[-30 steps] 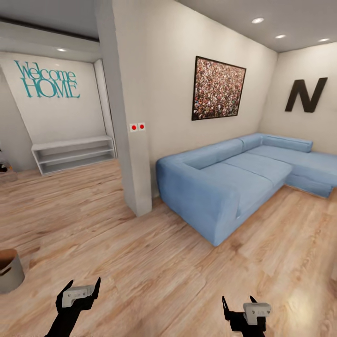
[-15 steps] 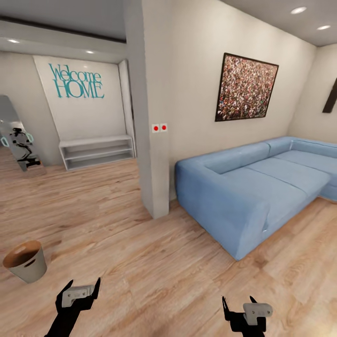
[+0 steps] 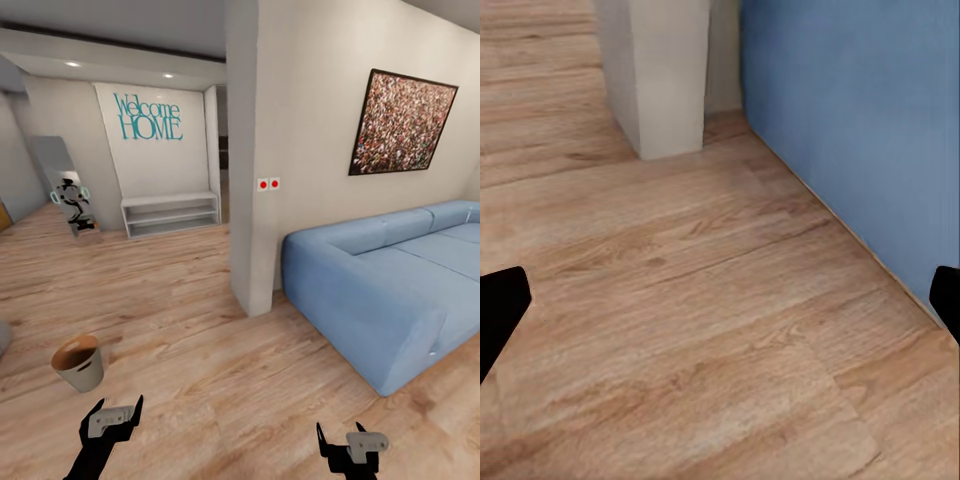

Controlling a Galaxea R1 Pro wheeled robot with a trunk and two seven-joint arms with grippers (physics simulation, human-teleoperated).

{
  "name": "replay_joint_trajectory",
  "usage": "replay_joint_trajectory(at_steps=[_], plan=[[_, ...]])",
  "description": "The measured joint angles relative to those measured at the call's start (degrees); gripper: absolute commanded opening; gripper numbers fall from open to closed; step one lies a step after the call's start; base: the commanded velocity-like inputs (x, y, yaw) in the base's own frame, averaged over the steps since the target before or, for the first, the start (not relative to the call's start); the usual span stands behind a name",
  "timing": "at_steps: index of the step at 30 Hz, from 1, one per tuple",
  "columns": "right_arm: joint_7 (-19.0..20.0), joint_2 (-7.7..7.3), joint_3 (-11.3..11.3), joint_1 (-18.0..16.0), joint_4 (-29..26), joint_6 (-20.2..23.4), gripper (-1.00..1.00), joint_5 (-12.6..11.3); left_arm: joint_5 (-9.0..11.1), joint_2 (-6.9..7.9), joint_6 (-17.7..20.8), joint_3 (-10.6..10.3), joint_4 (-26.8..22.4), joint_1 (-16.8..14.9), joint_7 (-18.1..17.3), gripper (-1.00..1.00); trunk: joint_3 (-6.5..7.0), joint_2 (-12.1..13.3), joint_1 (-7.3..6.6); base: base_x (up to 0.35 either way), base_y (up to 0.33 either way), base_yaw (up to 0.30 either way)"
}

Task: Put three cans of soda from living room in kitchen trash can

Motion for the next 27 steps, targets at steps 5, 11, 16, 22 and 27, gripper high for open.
replay_joint_trajectory(at_steps=[5,11,16,22,27], plan=[[0.00,0.00,0.00,0.00,0.45,0.00,1.00,0.00,0.00,-0.06,0.02,0.00,0.00,0.00,0.00,1.00,0.00,0.00,0.00,0.189,0.208,0.195],[0.00,0.00,0.00,0.00,0.68,0.00,1.00,0.00,0.00,-0.08,0.02,0.00,0.03,0.00,0.00,1.00,0.00,0.00,0.00,0.205,0.148,0.181],[0.00,0.00,0.00,0.00,0.76,0.00,1.00,0.00,0.00,-0.08,0.03,0.00,0.02,0.00,0.00,1.00,0.00,0.00,0.00,0.213,0.117,0.173],[0.00,0.00,0.00,0.00,0.78,0.00,1.00,0.00,0.00,-0.05,-0.01,0.00,0.00,0.00,0.00,1.00,0.00,0.00,0.00,0.220,0.111,0.146],[0.00,0.00,0.00,0.00,0.78,0.00,1.00,0.00,0.00,-0.07,-0.02,0.00,0.00,0.00,0.00,1.00,0.00,0.00,0.00,0.225,0.110,0.140]])
